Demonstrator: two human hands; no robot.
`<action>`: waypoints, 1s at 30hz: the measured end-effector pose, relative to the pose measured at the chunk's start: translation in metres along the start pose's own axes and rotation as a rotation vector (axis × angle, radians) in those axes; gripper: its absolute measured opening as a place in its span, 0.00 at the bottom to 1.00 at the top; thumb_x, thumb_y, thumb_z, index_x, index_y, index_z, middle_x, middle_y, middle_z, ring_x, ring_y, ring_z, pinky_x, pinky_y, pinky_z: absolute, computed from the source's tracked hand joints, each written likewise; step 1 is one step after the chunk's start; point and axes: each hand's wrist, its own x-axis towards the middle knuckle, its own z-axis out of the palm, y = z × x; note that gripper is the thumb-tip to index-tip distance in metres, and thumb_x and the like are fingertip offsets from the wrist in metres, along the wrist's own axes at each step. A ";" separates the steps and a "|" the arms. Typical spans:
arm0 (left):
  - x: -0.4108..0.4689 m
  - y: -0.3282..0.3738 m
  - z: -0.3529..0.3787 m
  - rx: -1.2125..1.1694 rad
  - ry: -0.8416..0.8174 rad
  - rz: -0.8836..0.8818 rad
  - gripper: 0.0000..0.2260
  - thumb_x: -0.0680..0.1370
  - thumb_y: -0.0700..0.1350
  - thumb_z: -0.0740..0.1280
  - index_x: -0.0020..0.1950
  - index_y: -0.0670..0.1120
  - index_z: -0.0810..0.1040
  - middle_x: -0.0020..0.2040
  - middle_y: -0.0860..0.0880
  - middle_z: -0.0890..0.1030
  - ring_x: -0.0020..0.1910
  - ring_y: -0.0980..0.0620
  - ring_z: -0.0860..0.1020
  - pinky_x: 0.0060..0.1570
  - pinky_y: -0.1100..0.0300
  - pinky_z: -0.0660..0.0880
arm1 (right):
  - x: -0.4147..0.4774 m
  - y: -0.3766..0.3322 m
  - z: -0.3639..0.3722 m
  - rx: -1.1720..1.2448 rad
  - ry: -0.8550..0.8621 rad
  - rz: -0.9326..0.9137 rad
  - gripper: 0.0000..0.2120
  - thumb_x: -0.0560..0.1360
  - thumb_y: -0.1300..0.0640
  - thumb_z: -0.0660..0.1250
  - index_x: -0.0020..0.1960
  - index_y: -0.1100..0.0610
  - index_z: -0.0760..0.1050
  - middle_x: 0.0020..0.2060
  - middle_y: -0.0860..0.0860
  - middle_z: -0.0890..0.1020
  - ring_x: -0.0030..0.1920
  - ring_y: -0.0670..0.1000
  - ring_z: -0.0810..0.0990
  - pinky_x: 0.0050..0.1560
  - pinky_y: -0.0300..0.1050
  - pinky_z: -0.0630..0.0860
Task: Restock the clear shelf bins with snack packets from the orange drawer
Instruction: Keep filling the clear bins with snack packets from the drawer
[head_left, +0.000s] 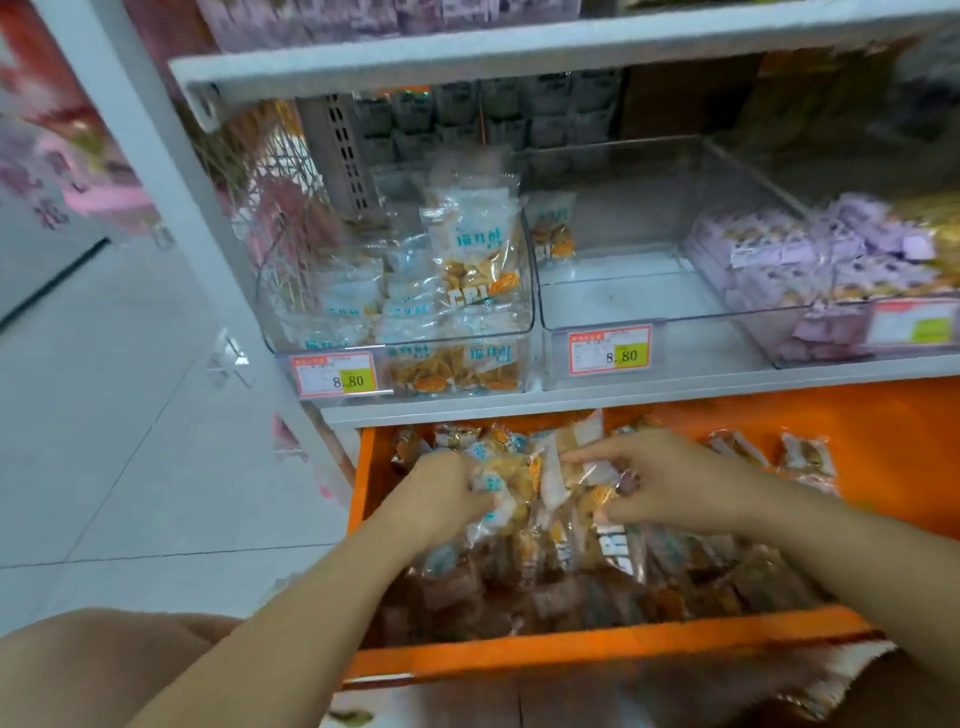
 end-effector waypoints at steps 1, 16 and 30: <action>-0.012 0.006 -0.014 -0.015 0.062 0.029 0.13 0.76 0.47 0.69 0.40 0.37 0.77 0.34 0.46 0.75 0.34 0.51 0.73 0.33 0.60 0.66 | -0.009 -0.010 -0.010 0.010 0.044 -0.017 0.27 0.72 0.54 0.72 0.68 0.42 0.70 0.40 0.35 0.70 0.35 0.26 0.71 0.35 0.24 0.66; -0.067 0.022 -0.142 -0.507 0.853 0.110 0.18 0.76 0.46 0.70 0.29 0.44 0.69 0.25 0.50 0.64 0.20 0.58 0.62 0.22 0.67 0.60 | 0.018 -0.150 -0.066 0.070 0.569 -0.348 0.32 0.73 0.55 0.71 0.72 0.42 0.63 0.63 0.42 0.73 0.51 0.54 0.80 0.44 0.26 0.71; 0.032 -0.019 -0.187 -0.724 0.799 0.102 0.12 0.82 0.43 0.57 0.40 0.48 0.75 0.35 0.51 0.76 0.36 0.54 0.73 0.36 0.62 0.67 | 0.178 -0.189 -0.084 -0.034 0.550 -0.171 0.33 0.76 0.59 0.66 0.77 0.52 0.54 0.68 0.58 0.64 0.68 0.57 0.67 0.66 0.44 0.64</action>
